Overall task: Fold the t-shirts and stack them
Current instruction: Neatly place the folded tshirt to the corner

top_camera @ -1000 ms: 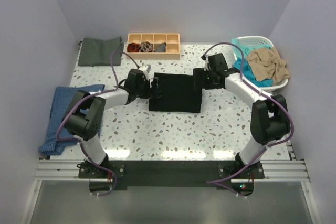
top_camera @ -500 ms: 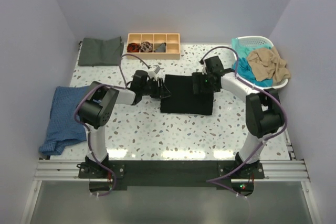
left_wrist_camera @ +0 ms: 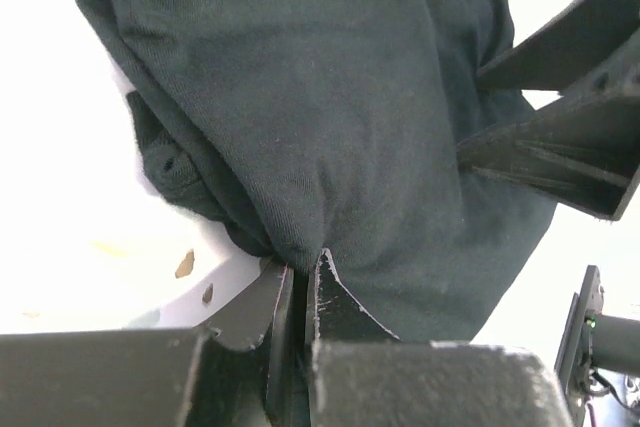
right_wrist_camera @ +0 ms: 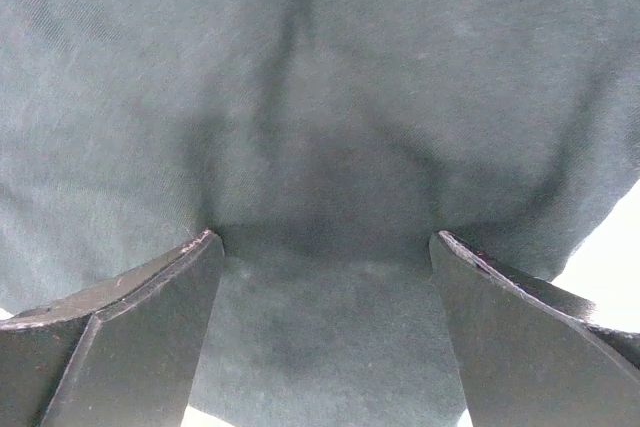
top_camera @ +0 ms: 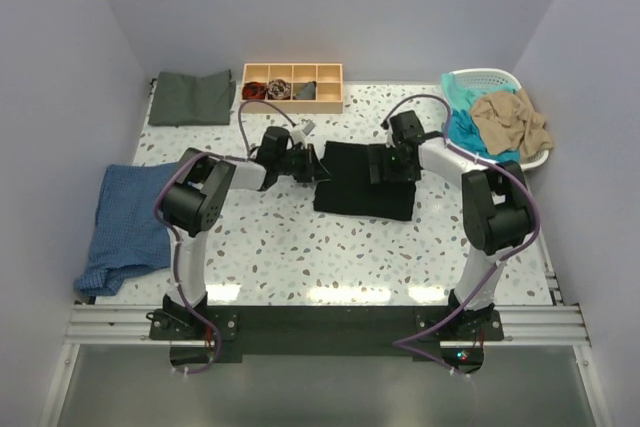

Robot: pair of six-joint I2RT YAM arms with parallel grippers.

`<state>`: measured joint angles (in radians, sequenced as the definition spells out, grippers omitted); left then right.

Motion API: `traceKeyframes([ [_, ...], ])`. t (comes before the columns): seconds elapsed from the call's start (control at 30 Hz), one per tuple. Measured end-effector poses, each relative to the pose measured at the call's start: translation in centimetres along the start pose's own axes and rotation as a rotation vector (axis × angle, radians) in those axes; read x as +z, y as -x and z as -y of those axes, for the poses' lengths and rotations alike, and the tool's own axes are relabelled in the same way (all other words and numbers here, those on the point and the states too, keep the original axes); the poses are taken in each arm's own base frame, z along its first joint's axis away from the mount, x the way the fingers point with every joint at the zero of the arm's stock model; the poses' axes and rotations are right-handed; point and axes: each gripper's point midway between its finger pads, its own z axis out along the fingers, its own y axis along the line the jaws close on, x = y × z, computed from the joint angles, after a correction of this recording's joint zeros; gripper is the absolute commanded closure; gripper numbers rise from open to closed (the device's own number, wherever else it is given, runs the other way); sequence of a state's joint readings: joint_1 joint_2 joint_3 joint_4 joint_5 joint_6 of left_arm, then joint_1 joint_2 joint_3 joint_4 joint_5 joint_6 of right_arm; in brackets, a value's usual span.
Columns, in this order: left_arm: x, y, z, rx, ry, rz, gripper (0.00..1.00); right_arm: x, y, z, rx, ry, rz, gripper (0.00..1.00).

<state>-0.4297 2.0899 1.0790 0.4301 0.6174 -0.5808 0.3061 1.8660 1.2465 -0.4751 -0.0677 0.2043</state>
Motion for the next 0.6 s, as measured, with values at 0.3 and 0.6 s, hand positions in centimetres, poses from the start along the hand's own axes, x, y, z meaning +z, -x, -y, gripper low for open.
traceKeyframes([
  [0.3,-1.4,9.3,1.1,0.178,0.131,0.045,1.0,-5.5,2.5,-0.7,-0.015,0.017,0.122,0.11],
  [0.6,-8.5,18.2,-1.1,0.351,0.339,0.067,1.0,-7.2,3.7,-0.9,-0.017,0.015,0.175,0.11],
])
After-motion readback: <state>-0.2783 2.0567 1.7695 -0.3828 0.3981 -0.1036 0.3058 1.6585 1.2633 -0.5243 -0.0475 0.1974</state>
